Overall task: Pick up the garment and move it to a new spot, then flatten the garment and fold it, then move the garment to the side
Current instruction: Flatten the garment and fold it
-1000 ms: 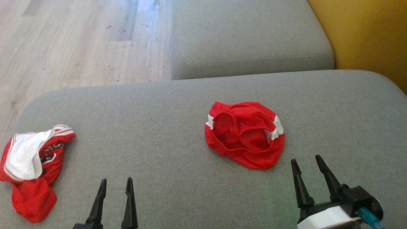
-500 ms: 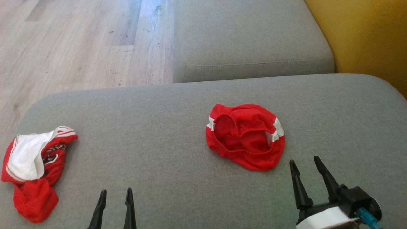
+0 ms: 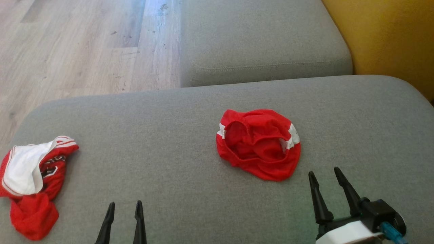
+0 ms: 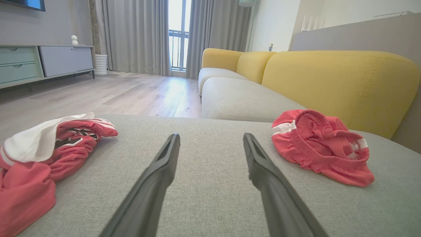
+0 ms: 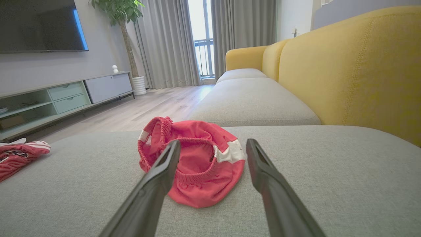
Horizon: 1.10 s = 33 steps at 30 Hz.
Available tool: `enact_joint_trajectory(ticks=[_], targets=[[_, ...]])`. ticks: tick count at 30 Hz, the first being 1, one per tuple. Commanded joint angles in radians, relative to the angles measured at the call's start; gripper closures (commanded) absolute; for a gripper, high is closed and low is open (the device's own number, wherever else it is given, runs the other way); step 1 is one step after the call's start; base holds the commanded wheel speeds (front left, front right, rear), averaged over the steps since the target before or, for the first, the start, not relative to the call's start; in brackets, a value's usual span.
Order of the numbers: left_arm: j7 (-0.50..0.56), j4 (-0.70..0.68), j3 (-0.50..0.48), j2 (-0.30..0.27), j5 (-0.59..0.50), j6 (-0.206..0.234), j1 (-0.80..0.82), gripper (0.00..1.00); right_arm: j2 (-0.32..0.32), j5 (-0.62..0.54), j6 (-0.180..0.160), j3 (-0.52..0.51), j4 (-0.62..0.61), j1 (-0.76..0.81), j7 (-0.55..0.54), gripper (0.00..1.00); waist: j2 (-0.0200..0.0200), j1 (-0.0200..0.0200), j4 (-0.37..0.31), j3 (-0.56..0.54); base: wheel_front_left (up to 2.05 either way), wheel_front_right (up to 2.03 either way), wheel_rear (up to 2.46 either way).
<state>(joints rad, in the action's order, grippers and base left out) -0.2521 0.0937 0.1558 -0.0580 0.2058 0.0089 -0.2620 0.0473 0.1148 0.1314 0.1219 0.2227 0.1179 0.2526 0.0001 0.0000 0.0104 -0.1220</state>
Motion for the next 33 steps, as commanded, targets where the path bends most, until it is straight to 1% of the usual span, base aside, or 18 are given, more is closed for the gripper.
enact_joint_trajectory(ticks=[1, 5, 10, 12, 15, 18, 20, 25, 28, 32, 33], targets=[[-0.010, -0.028, -0.029, 0.008, 0.000, 0.004, 0.056, 0.00, 0.003, 0.006, -0.001, 0.024, -0.031, -0.029, 0.009, 0.00, -0.0001, 0.0000, -0.002, 0.002, 0.00, 0.00, 0.00], [-0.010, -0.023, -0.016, 0.008, 0.016, 0.004, 0.064, 0.00, 0.003, 0.009, -0.001, 0.026, -0.030, -0.034, 0.009, 0.00, -0.0001, 0.0000, -0.016, 0.017, 0.00, 0.00, 0.00], [-0.010, 0.003, 0.038, 0.008, 0.042, -0.041, 0.123, 0.00, 0.003, 0.004, -0.001, 0.023, -0.035, -0.048, 0.009, 0.00, -0.0001, 0.0000, -0.055, 0.058, 0.00, 0.00, 0.00], [-0.010, 0.010, 0.079, 0.008, 0.046, -0.056, 0.160, 0.00, 0.003, 0.004, -0.001, 0.021, -0.038, -0.056, 0.009, 0.00, -0.0001, 0.0000, -0.073, 0.079, 0.00, 0.00, 0.00], [-0.010, 0.035, 0.163, 0.008, 0.065, -0.074, 0.228, 0.00, 0.003, -0.001, -0.001, 0.022, -0.043, -0.068, 0.009, 0.00, -0.0001, 0.0000, -0.106, 0.112, 0.00, 0.00, 0.00], [-0.010, 0.104, 0.282, 0.008, 0.096, -0.103, 0.318, 0.00, 0.003, 0.000, -0.001, 0.019, -0.045, -0.079, 0.009, 0.00, -0.0001, 0.0000, -0.139, 0.138, 0.00, 0.00, 0.00], [-0.007, 0.159, 0.351, 0.008, 0.149, -0.110, 0.392, 0.00, 0.003, -0.003, -0.001, 0.018, -0.049, -0.085, 0.009, 0.00, -0.0001, 0.0000, -0.160, 0.153, 0.00, 0.00, 0.00], [0.078, 0.225, 0.511, 0.008, 0.315, -0.118, 0.586, 0.00, 0.003, 0.005, -0.001, 0.019, -0.059, -0.109, 0.009, 0.00, -0.0001, 0.0000, -0.217, 0.210, 0.00, 0.00, 0.00], [0.145, 0.263, 0.582, 0.008, 0.371, -0.103, 0.685, 0.00, 0.003, 0.016, -0.001, 0.017, -0.069, -0.129, 0.009, 0.00, -0.0001, 0.0000, -0.247, 0.253, 0.00, 0.00, 0.00], [0.218, 0.329, 0.644, 0.008, 0.405, -0.057, 0.800, 0.00, 0.003, 0.033, -0.001, 0.028, -0.077, -0.154, 0.009, 0.00, -0.0001, 0.0000, -0.284, 0.314, 0.00, 0.00, 0.00], [0.240, 0.365, 0.665, 0.008, 0.415, -0.034, 0.852, 0.00, 0.003, 0.045, -0.001, 0.031, -0.079, -0.166, 0.009, 0.00, -0.0001, 0.0000, -0.298, 0.341, 0.00, 0.00, 0.00]])
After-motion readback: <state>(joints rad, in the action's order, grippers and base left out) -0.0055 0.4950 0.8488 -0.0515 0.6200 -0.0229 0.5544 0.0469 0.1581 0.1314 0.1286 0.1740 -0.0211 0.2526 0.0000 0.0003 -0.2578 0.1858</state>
